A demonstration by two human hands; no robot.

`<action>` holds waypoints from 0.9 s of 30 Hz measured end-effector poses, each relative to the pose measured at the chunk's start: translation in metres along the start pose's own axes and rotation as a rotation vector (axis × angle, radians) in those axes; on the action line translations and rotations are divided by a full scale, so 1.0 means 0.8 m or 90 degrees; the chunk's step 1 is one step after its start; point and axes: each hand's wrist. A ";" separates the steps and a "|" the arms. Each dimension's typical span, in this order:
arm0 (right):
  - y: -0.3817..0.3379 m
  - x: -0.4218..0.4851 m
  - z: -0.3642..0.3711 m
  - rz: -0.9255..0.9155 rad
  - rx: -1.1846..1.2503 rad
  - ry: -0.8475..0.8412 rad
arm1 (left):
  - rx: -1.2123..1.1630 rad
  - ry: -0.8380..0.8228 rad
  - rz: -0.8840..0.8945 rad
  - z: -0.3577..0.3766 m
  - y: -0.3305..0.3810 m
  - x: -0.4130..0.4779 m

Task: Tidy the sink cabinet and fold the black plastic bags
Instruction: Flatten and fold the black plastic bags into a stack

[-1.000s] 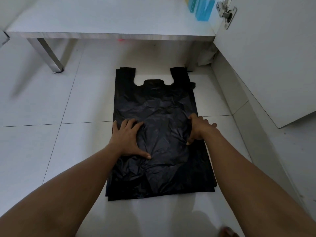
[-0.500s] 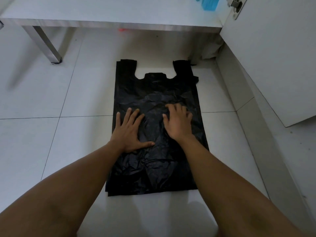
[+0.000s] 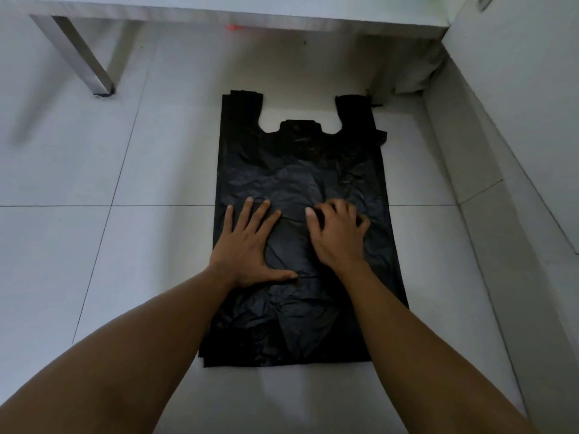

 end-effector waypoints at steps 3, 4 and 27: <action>-0.022 0.031 -0.006 -0.022 -0.001 0.069 | 0.004 -0.013 -0.007 -0.001 -0.001 0.001; -0.028 0.042 -0.003 -0.042 -0.004 0.066 | 0.002 -0.014 -0.008 -0.002 -0.001 0.001; -0.026 0.060 0.035 -0.087 -0.067 0.030 | -0.225 0.032 -0.512 -0.083 -0.108 0.191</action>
Point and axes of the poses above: each hand's wrist, its own x-axis towards the middle knuckle, its own z-axis out of the palm, y = z × x, and after that the axes turned 1 degree about -z, right-handed
